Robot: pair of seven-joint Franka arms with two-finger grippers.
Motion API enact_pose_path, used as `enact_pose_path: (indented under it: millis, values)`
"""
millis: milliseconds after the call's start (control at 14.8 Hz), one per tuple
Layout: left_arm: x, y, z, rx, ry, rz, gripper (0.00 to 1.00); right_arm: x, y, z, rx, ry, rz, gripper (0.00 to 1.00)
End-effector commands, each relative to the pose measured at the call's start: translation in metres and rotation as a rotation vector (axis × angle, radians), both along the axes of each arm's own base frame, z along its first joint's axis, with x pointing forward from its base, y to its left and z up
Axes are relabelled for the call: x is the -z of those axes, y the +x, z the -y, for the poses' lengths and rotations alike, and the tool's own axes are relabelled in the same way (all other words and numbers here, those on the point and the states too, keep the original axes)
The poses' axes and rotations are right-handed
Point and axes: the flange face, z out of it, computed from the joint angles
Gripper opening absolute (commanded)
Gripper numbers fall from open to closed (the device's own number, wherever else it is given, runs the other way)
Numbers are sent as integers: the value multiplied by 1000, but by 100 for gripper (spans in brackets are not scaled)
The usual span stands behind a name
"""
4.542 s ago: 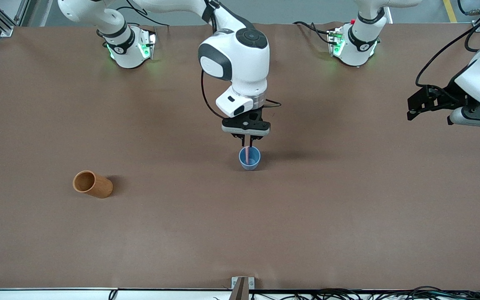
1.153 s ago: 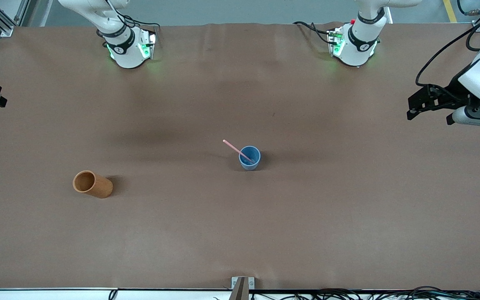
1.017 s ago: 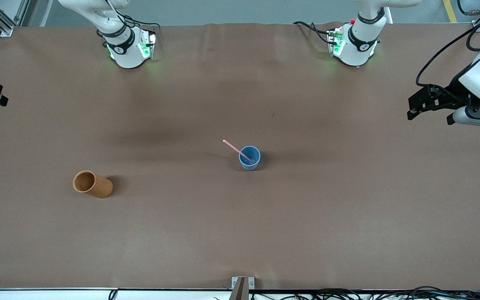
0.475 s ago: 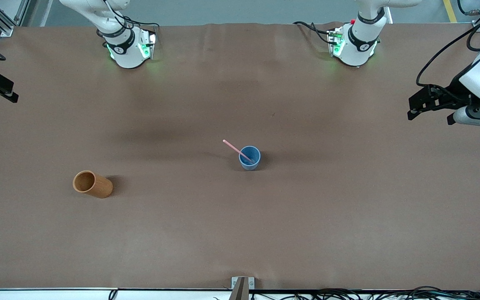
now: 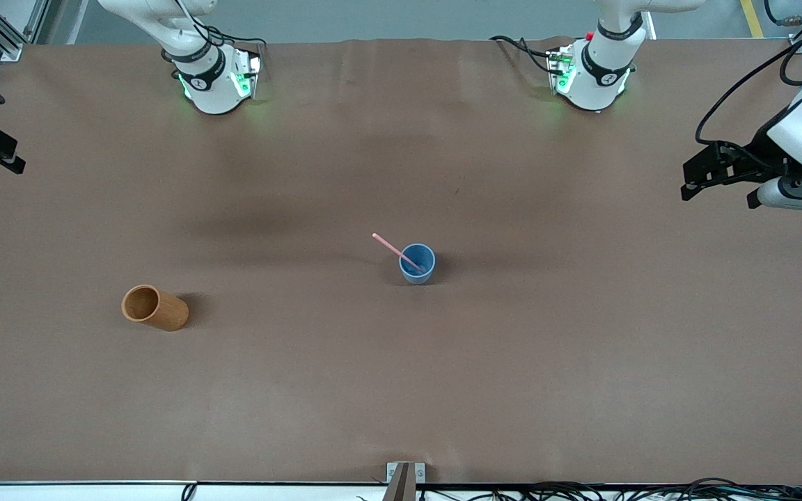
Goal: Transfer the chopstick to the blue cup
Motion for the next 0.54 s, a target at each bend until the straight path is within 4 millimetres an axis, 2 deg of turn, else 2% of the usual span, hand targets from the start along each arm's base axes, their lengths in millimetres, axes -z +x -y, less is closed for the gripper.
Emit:
enact_pose_path:
  millis: [0, 475]
  values:
    - [-6, -1, -2, 10, -11, -1, 100, -2, -8, -3, -11, 16, 19, 99]
    - [-6, -1, -1, 13, -13, -1, 100, -7, -6, -5, -11, 15, 30, 100]
